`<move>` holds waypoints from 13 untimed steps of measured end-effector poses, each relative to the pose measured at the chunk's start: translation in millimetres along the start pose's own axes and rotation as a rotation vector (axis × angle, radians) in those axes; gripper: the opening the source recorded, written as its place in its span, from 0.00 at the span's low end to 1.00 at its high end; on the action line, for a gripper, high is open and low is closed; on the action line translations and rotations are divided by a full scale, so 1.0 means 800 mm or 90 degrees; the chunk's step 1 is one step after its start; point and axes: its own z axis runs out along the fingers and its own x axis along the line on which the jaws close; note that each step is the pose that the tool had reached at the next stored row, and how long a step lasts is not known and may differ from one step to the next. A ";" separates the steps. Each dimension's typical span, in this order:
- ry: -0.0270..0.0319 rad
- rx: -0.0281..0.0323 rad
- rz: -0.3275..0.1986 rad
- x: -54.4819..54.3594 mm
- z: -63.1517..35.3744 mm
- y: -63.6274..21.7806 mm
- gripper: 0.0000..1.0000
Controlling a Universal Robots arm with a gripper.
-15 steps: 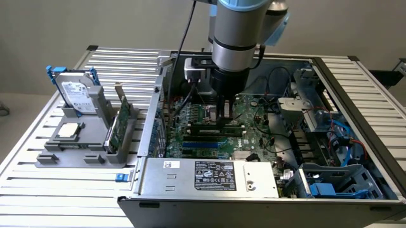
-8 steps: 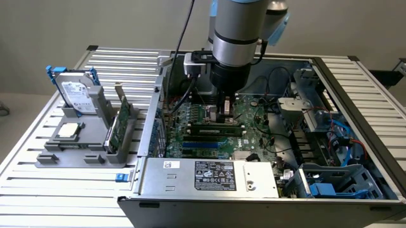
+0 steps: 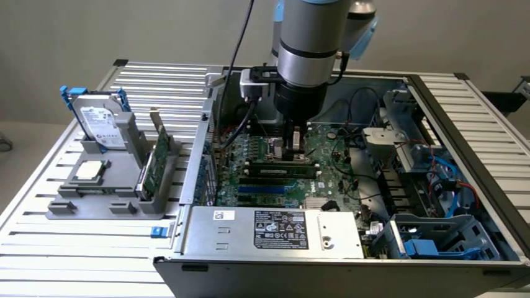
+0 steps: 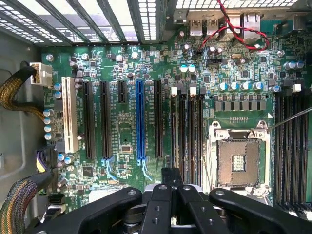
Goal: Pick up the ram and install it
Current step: 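Press down the ram until it locks into place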
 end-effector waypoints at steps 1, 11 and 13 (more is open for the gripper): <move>0.0000 0.0000 0.000 0.000 0.000 0.000 0.11; 0.0000 0.0001 0.000 -0.001 0.007 0.012 0.11; -0.0009 0.0001 0.000 -0.003 0.010 0.015 0.11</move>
